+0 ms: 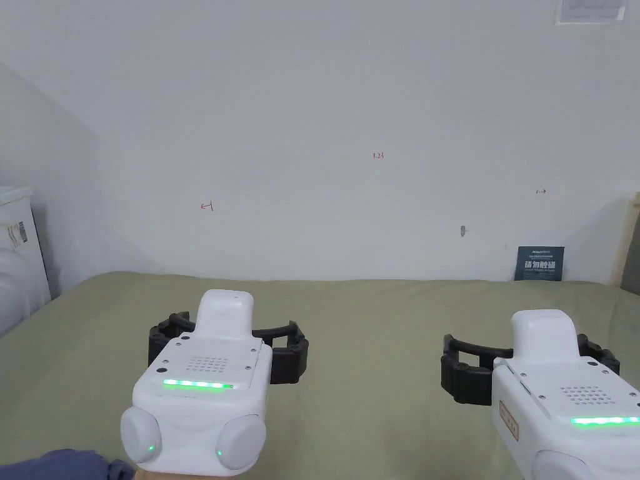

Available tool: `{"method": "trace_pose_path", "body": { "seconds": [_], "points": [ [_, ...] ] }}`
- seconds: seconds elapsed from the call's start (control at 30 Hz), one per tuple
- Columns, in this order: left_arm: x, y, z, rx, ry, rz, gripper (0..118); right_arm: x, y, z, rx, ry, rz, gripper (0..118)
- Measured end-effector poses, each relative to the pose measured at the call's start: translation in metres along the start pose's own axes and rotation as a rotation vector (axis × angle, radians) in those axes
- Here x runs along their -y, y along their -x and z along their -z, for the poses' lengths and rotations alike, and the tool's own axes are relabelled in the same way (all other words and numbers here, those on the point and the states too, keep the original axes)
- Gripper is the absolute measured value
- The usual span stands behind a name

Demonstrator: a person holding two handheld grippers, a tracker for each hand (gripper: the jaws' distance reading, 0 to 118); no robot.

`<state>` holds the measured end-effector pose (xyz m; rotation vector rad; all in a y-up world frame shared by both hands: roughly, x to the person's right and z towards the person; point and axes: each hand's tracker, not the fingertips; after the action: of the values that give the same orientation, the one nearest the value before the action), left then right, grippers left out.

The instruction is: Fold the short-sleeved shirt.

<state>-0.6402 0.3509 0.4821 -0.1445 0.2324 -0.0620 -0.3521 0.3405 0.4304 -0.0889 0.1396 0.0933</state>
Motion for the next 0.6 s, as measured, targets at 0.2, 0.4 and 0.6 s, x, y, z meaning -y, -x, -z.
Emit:
{"method": "trace_pose_path", "body": {
  "seconds": [0.2,0.4,0.6],
  "points": [
    [0.004,0.006,0.010,0.010,0.063,-0.028,118,0.005,0.006,-0.009,0.001,0.022,-0.031,118],
    [0.012,0.007,0.011,0.040,0.097,-0.003,118,-0.005,0.012,-0.015,-0.089,0.087,0.004,118],
    [0.010,0.005,0.000,0.071,0.127,-0.052,118,-0.010,0.021,-0.029,-0.096,0.085,-0.007,118]
  ]
}}
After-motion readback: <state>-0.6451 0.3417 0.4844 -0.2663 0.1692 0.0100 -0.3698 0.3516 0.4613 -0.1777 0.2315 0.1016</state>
